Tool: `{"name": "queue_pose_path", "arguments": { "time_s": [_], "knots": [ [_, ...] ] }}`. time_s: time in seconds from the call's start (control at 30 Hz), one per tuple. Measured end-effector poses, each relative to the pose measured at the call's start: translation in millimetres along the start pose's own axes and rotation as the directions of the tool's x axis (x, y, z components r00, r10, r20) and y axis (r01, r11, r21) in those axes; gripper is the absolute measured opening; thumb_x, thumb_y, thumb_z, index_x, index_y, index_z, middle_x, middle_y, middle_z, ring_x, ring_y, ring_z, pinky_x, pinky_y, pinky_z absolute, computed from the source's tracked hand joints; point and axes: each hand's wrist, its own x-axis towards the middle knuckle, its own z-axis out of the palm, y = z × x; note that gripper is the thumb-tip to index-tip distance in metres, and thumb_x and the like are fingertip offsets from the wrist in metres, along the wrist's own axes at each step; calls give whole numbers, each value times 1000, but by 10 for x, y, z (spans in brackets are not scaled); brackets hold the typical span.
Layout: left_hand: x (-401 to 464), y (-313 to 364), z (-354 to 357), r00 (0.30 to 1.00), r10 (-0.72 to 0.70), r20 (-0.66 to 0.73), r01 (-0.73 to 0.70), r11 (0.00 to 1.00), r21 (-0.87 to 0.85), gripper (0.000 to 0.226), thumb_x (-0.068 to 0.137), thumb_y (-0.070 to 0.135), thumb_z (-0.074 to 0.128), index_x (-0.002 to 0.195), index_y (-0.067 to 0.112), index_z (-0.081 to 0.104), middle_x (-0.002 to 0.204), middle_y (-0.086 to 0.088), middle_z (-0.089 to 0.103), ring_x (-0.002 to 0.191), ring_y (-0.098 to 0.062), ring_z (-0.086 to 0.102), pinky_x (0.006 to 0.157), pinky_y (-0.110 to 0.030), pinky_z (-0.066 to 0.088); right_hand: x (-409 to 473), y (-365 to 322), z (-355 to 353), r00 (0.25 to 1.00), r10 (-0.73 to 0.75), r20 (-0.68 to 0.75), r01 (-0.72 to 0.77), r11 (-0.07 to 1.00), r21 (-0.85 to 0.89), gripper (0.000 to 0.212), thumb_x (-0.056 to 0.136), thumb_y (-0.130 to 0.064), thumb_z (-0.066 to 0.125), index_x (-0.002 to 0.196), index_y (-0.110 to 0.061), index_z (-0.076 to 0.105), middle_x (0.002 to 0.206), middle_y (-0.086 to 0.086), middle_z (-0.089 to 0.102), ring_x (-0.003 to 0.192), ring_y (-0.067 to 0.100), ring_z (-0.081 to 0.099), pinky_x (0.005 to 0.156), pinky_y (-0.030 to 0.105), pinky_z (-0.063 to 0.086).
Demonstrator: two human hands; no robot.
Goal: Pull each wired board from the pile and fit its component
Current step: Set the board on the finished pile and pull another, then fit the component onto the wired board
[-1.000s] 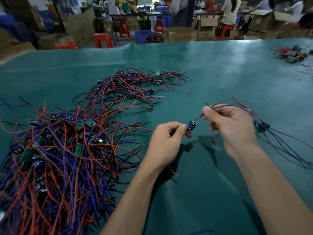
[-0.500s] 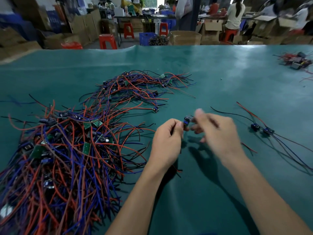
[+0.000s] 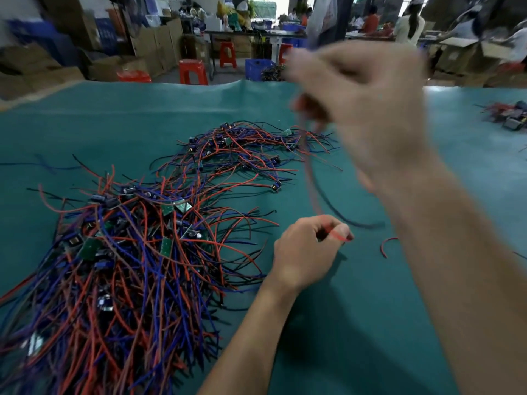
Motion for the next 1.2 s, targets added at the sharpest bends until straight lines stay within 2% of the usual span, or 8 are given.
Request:
{"name": "queue_pose_path", "arguments": {
  "time_s": [0.13, 0.27, 0.37, 0.57, 0.67, 0.77, 0.93, 1.2],
  "knots": [
    [-3, 4, -13, 997, 10, -73, -23, 985, -173, 26, 83, 40, 56, 86, 19, 71, 75, 5, 69, 69, -8, 56, 78, -38, 52, 359, -11, 635, 709, 247, 661, -156, 968, -195, 41, 105, -45, 47, 101, -13, 75, 85, 7, 77, 71, 18, 72, 52, 29, 54],
    [18, 34, -29, 993, -56, -101, 45, 993, -111, 19, 79, 39, 52, 81, 24, 63, 77, 7, 68, 83, -24, 64, 80, -41, 54, 438, 807, 762, 730, 444, 519, 57, 718, -694, 21, 94, -21, 58, 106, -18, 75, 110, 13, 73, 103, 30, 69, 91, 36, 57],
    [1, 25, -44, 976, -74, -204, 59, 995, -82, 4, 85, 27, 61, 87, 26, 64, 84, 5, 71, 88, -27, 64, 79, -40, 54, 215, 1383, 647, 635, 655, 410, -8, 536, -844, 26, 88, -30, 72, 112, -21, 69, 125, 15, 65, 114, 33, 63, 99, 38, 53],
    [39, -18, -42, 910, -105, -400, 43, 986, -162, 18, 86, 4, 60, 97, 13, 71, 93, 0, 74, 88, -18, 66, 88, -37, 52, 22, 1697, 155, 775, 600, 198, -322, 645, -693, 21, 82, -33, 82, 72, -25, 66, 70, -6, 61, 83, 21, 63, 71, 23, 41],
    [37, -58, -13, 914, -91, -394, 27, 986, -165, 23, 87, -2, 54, 93, 15, 69, 91, 3, 74, 88, -20, 68, 86, -38, 55, -254, 1548, -190, 801, 594, 74, -571, 795, -203, 17, 81, -18, 85, 74, -15, 70, 62, -4, 62, 60, 12, 57, 61, 27, 51],
    [67, -85, -13, 918, -133, -372, 46, 971, -235, 18, 98, 8, 53, 93, 18, 67, 85, 3, 76, 84, -22, 71, 78, -45, 59, -588, 1303, -432, 815, 578, 51, -576, 798, 177, 10, 78, -8, 84, 73, -14, 76, 65, -2, 67, 60, 9, 59, 59, 19, 52],
    [60, -2, -20, 961, -200, -191, 83, 867, -490, 44, 105, 41, 47, 81, 15, 73, 70, -2, 76, 56, -6, 64, 51, -16, 45, -1002, 1087, -424, 845, 525, 105, -535, 828, 167, 29, 67, 16, 81, 81, -9, 79, 80, 9, 77, 69, 14, 71, 69, 17, 55],
    [35, -45, -20, 998, -13, -55, -10, 912, -410, 7, 87, 6, 74, 92, 10, 77, 88, -6, 79, 77, -10, 70, 78, -27, 55, -1003, 1217, -442, 798, 603, -4, -585, 775, 238, 38, 80, 13, 55, 69, -12, 81, 76, 13, 75, 72, 22, 67, 70, 28, 54]
  ]
}}
